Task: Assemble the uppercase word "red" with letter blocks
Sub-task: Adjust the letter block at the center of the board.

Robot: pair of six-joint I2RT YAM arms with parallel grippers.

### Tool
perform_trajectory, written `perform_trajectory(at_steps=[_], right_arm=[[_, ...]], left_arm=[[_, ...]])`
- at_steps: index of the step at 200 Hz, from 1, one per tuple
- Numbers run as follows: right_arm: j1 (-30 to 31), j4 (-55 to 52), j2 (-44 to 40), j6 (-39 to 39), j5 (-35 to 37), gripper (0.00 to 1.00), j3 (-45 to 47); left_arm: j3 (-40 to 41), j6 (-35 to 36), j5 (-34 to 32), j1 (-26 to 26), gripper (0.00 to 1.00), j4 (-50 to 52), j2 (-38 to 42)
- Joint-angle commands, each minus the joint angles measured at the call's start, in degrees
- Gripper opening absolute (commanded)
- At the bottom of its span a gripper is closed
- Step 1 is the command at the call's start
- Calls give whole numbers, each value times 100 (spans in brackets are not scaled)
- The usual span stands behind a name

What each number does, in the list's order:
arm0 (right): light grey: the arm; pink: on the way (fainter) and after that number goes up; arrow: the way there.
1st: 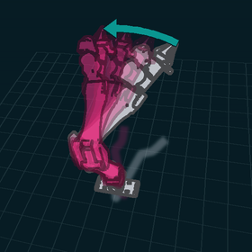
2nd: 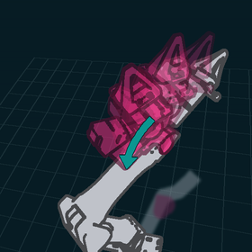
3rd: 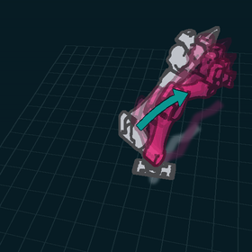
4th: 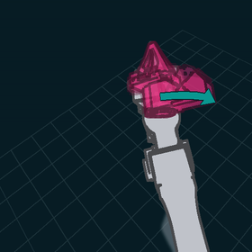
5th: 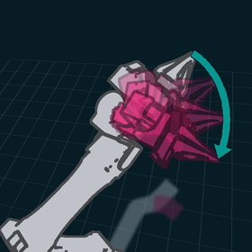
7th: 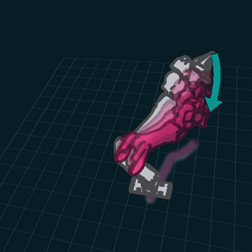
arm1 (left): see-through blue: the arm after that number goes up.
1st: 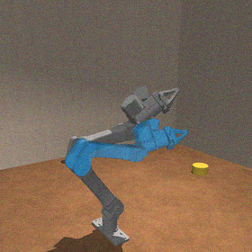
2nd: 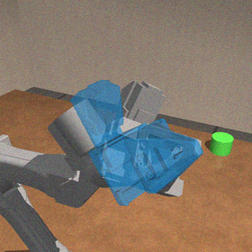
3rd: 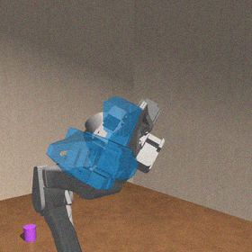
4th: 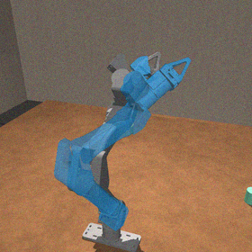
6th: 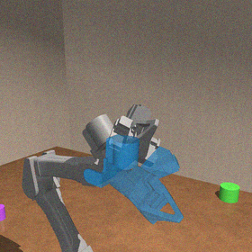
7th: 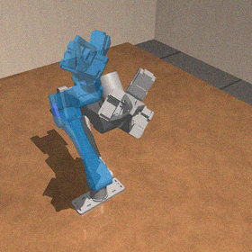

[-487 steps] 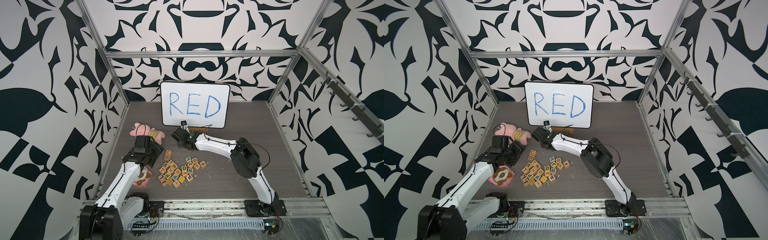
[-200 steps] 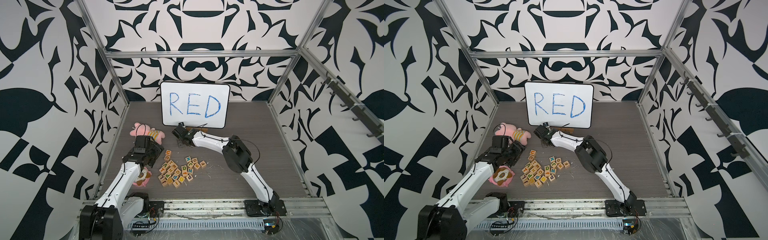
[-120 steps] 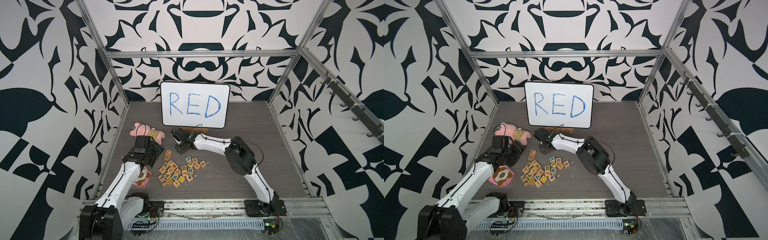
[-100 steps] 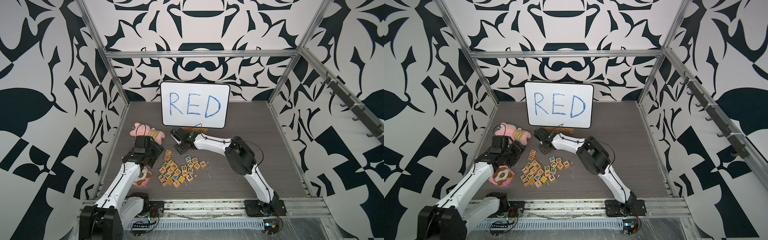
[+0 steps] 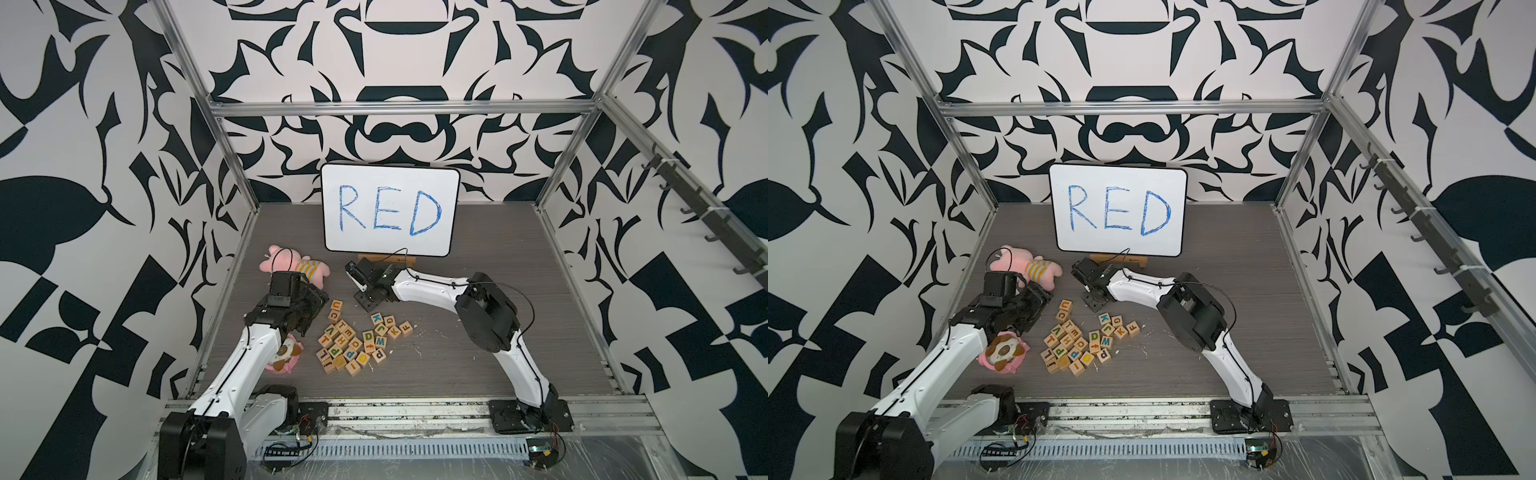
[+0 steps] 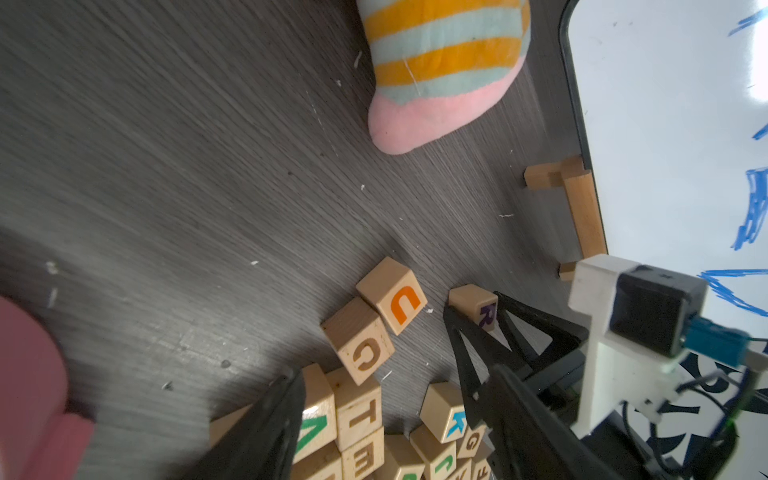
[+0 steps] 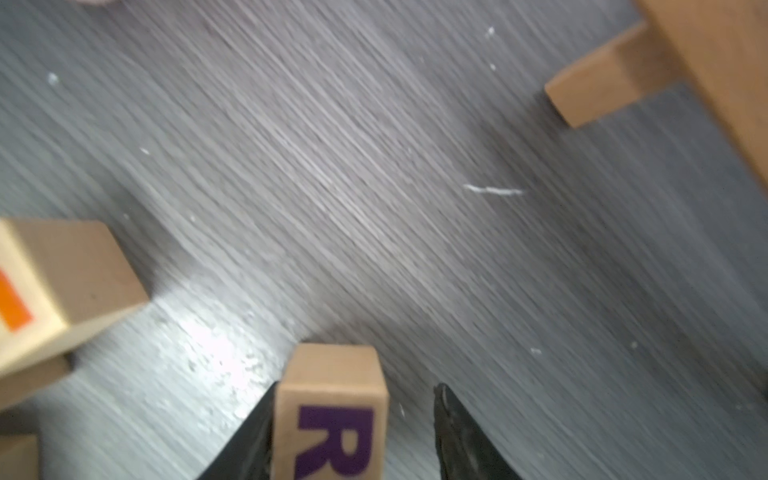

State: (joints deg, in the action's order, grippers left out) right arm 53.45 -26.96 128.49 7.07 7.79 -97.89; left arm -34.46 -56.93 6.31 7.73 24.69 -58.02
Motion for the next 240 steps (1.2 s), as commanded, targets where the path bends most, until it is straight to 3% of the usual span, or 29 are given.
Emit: perform_trajectory(at_steps=[1, 112, 240], right_arm=[[-111, -141, -328, -78, 152, 55, 119], [-339, 99, -667, -24, 166, 51, 585], [-344, 268, -510, 159, -244, 38, 488]], left_arm=[[-62, 102, 76, -26, 74, 66, 36], [-94, 138, 108, -26, 76, 24, -58], [-112, 123, 151, -26, 76, 21, -91]])
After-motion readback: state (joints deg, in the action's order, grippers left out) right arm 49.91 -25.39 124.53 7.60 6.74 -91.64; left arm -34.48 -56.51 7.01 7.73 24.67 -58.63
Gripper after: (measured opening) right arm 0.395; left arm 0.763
